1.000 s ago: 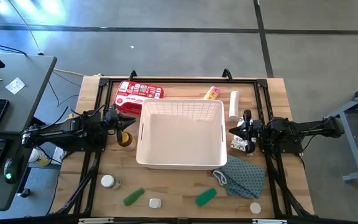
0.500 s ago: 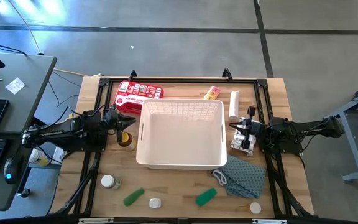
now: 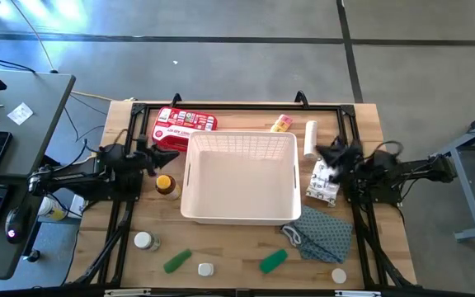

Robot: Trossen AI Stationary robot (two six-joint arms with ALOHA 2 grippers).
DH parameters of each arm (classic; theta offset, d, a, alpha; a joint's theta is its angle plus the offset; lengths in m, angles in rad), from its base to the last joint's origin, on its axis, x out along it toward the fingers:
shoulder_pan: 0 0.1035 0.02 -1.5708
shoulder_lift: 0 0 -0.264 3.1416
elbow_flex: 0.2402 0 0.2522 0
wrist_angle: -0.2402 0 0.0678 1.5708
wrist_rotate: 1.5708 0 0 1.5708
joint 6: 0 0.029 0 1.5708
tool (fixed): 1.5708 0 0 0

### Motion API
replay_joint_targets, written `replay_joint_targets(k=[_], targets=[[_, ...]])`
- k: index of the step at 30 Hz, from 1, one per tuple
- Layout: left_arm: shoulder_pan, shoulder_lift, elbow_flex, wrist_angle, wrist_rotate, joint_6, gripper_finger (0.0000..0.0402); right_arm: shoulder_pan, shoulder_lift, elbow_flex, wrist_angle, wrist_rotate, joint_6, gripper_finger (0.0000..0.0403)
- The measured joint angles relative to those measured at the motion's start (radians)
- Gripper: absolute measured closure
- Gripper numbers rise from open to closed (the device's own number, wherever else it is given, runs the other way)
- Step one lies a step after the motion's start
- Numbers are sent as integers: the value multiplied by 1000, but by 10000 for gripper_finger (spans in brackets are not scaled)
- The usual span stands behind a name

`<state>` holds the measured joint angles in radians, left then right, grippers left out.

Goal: Pick & place medical supplies in basket/bin
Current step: Put the red first aid kit box into the white container

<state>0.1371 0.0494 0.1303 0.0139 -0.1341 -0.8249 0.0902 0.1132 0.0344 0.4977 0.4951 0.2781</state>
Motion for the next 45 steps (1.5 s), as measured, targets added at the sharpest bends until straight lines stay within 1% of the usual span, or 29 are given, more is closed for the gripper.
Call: replay_joint_targets(k=[2,4,7,10,12,13,14,16,18,20,22,25,26,28,30,34,38,42,45], targets=[[0,0,0,97,0,-106,314,-5,0,11,68,69,10,391],[0,-1,0,173,12,-167,314,-9,8,29,75,74,15,391],[0,0,0,246,19,-204,314,-12,58,65,65,29,82,391],[0,0,0,264,15,-278,314,-12,145,129,68,-46,149,391],[0,0,0,261,13,-324,314,-12,205,183,81,-84,154,391],[0,0,0,253,12,-336,314,-12,229,209,85,-86,137,391],[0,0,0,239,4,-339,314,-12,249,235,94,-76,106,391],[0,0,0,206,-21,-346,314,-12,285,286,115,-24,44,391],[0,1,0,206,-23,-376,314,-12,312,332,132,35,22,391],[0,0,0,215,-9,-411,314,-12,335,367,153,95,32,391],[0,1,0,235,-21,-421,314,-12,349,401,170,144,68,391],[0,1,4,304,-50,-378,314,-12,352,450,178,209,104,391],[0,2,22,292,-53,-356,314,-12,352,465,178,242,105,391],[0,24,106,181,-54,-295,314,-12,351,486,180,298,107,391],[0,71,229,-19,-52,-213,314,-12,350,499,195,335,115,391],[0,250,522,-411,-48,-1,314,-12,350,503,230,372,141,391],[0,449,783,-733,-83,181,314,-12,351,503,257,429,141,391],[0,662,969,-991,-100,324,314,-12,350,503,265,492,140,391],[0,804,1067,-1164,-105,433,314,-12,350,503,260,555,76,391]])
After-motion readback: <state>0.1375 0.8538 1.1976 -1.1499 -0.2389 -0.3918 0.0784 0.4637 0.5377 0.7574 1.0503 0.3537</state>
